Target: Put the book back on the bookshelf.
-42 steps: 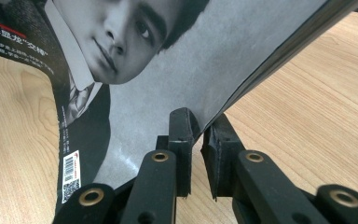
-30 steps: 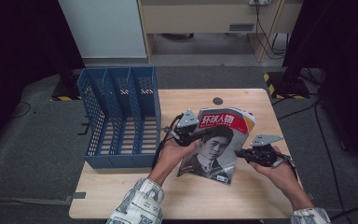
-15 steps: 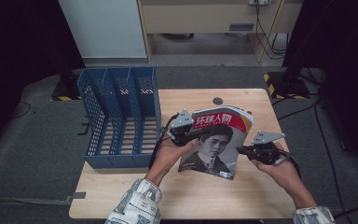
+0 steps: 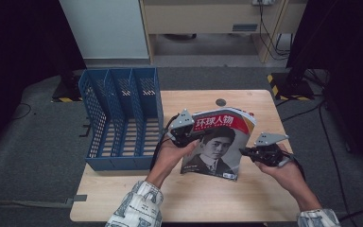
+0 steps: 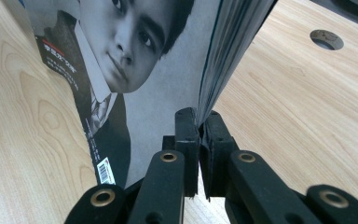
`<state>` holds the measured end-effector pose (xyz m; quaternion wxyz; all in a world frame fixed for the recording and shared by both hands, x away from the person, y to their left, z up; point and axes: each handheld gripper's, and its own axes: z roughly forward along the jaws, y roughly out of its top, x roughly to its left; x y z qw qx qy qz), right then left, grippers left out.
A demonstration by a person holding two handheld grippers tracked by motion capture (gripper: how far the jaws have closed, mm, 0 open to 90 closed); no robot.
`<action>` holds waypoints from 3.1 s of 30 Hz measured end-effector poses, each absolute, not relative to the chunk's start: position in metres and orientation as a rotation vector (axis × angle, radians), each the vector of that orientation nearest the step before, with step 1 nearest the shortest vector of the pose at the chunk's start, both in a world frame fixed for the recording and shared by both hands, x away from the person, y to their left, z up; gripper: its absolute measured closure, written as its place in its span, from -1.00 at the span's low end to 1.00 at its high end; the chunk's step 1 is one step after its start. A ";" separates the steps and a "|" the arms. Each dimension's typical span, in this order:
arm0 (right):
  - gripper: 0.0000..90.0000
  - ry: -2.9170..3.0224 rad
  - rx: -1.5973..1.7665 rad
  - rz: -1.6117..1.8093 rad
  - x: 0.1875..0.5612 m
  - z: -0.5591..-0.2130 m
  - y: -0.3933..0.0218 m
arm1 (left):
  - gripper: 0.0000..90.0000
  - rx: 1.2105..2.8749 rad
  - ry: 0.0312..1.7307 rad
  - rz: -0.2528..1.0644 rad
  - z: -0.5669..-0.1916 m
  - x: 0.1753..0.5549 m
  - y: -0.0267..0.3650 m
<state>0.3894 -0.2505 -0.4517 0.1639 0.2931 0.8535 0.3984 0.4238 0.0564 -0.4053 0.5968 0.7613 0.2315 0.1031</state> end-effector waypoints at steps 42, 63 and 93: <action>-0.69 2.314 1.139 0.995 0.381 -0.538 -0.272 | 0.92 1.729 0.587 0.199 -0.376 0.415 0.066; -0.69 2.312 1.181 1.004 0.382 -0.538 -0.273 | 0.92 1.684 0.690 0.174 -0.347 0.411 0.076; -0.67 2.304 1.186 1.006 0.381 -0.538 -0.273 | 0.92 1.568 0.786 0.137 -0.330 0.396 0.115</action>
